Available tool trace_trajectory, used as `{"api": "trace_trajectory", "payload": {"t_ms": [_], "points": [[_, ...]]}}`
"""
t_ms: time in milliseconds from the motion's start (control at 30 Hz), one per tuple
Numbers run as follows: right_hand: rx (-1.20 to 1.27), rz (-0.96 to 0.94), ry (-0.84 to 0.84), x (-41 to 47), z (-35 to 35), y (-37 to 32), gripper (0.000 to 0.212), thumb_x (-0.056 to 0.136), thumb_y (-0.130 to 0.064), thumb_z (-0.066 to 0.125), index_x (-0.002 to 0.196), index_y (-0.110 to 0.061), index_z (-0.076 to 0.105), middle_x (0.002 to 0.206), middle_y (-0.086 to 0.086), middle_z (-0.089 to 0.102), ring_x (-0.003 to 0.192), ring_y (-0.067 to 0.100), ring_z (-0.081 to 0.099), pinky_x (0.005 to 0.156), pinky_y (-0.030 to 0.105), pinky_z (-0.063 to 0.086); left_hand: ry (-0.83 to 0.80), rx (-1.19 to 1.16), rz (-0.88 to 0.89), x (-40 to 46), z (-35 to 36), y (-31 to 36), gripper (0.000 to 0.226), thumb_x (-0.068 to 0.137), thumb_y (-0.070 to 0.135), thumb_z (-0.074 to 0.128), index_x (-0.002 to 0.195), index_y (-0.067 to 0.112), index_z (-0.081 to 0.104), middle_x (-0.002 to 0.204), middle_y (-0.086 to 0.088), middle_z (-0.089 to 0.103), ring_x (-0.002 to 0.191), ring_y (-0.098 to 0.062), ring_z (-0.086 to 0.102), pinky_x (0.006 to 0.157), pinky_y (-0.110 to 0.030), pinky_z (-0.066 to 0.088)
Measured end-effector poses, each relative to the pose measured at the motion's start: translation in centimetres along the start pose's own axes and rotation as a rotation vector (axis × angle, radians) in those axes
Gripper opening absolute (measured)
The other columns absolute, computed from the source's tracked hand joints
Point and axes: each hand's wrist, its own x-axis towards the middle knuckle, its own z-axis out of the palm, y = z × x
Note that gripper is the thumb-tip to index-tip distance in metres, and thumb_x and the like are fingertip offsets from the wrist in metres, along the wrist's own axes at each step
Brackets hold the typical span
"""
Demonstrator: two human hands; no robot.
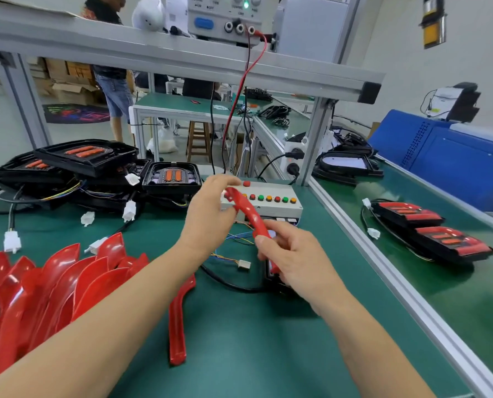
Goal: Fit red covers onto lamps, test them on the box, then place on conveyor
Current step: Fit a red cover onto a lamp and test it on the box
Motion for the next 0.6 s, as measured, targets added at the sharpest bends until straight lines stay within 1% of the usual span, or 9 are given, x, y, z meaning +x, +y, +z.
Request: {"api": "trace_trajectory", "payload": {"t_ms": [67,167,267,333,433,467,533,567,600], "points": [[-0.1,-0.014,0.099,0.3,-1.1,1.0,0.016,0.092,-0.02,0.059,0.101,-0.03,0.068,0.058,-0.004,0.051,0.045,0.007,0.039,0.045,0.015,0.033,-0.04,-0.038,-0.197,0.0,1.2,-0.2,0.05,0.08,-0.005,0.062,0.125,0.012,0.052,0.125,-0.003,0.052,0.108,-0.009,0.047,0.093,-0.017,0.033],[-0.287,-0.004,0.199,0.5,-2.4,2.8,0.012,0.092,-0.022,0.058,0.097,-0.029,0.066,0.055,-0.005,0.05,0.047,0.008,0.039,0.048,0.017,0.034,-0.145,-0.159,-0.497,-0.5,3.5,-0.3,0.048,0.089,0.011,0.062,0.133,0.012,0.045,0.133,-0.004,0.049,0.116,-0.017,0.048,0.099,-0.029,0.037],[-0.437,0.018,0.231,0.5,-2.9,4.3,0.007,0.092,-0.023,0.058,0.095,-0.026,0.063,0.055,-0.008,0.051,0.054,0.011,0.046,0.052,0.017,0.036,-0.216,-0.25,-0.654,-1.0,5.6,-0.1,0.049,0.092,0.024,0.061,0.135,0.01,0.042,0.122,-0.003,0.05,0.104,-0.017,0.048,0.087,-0.027,0.035],[-0.486,0.03,0.249,0.5,-3.0,4.9,0.007,0.092,-0.023,0.057,0.097,-0.026,0.063,0.057,-0.007,0.051,0.057,0.015,0.049,0.052,0.019,0.035,-0.243,-0.299,-0.728,-1.0,6.7,0.1,0.045,0.091,0.027,0.061,0.129,0.009,0.044,0.117,-0.004,0.05,0.101,-0.018,0.047,0.084,-0.027,0.034],[-0.506,0.046,0.269,0.5,-3.1,5.4,0.011,0.093,-0.025,0.056,0.103,-0.026,0.062,0.061,-0.008,0.054,0.058,0.011,0.05,0.052,0.022,0.035,-0.257,-0.426,-0.855,-0.9,7.7,0.7,0.019,0.089,0.022,0.064,0.098,0.01,0.052,0.103,-0.009,0.058,0.087,-0.021,0.053,0.073,-0.028,0.042],[-0.522,0.048,0.272,0.5,-3.2,5.5,0.012,0.094,-0.026,0.055,0.104,-0.026,0.061,0.061,-0.009,0.054,0.058,0.009,0.05,0.052,0.022,0.034,-0.274,-0.473,-0.889,-0.9,7.9,0.8,0.017,0.088,0.017,0.065,0.098,0.008,0.055,0.101,-0.013,0.062,0.085,-0.024,0.057,0.072,-0.03,0.047],[-0.565,0.055,0.278,0.4,-3.4,5.7,0.013,0.094,-0.028,0.054,0.106,-0.026,0.06,0.062,-0.009,0.052,0.059,0.009,0.049,0.052,0.022,0.033,-0.293,-0.537,-0.97,-0.9,8.4,0.7,0.03,0.085,0.006,0.062,0.113,-0.001,0.055,0.113,-0.023,0.061,0.098,-0.034,0.061,0.084,-0.042,0.052],[-0.578,0.06,0.284,0.2,-3.5,5.8,0.013,0.094,-0.028,0.054,0.106,-0.025,0.059,0.062,-0.009,0.052,0.059,0.01,0.049,0.052,0.023,0.032,-0.279,-0.553,-1.007,-0.9,8.5,0.6,0.031,0.084,0.003,0.06,0.114,-0.004,0.054,0.118,-0.025,0.058,0.106,-0.038,0.059,0.09,-0.046,0.051],[-0.581,0.066,0.292,0.1,-3.7,6.0,0.013,0.094,-0.028,0.054,0.106,-0.025,0.059,0.062,-0.008,0.053,0.059,0.009,0.049,0.051,0.021,0.032,-0.249,-0.563,-1.026,-1.0,8.5,0.5,0.026,0.082,-0.001,0.057,0.108,-0.004,0.055,0.121,-0.024,0.056,0.11,-0.039,0.056,0.093,-0.048,0.048]]}}
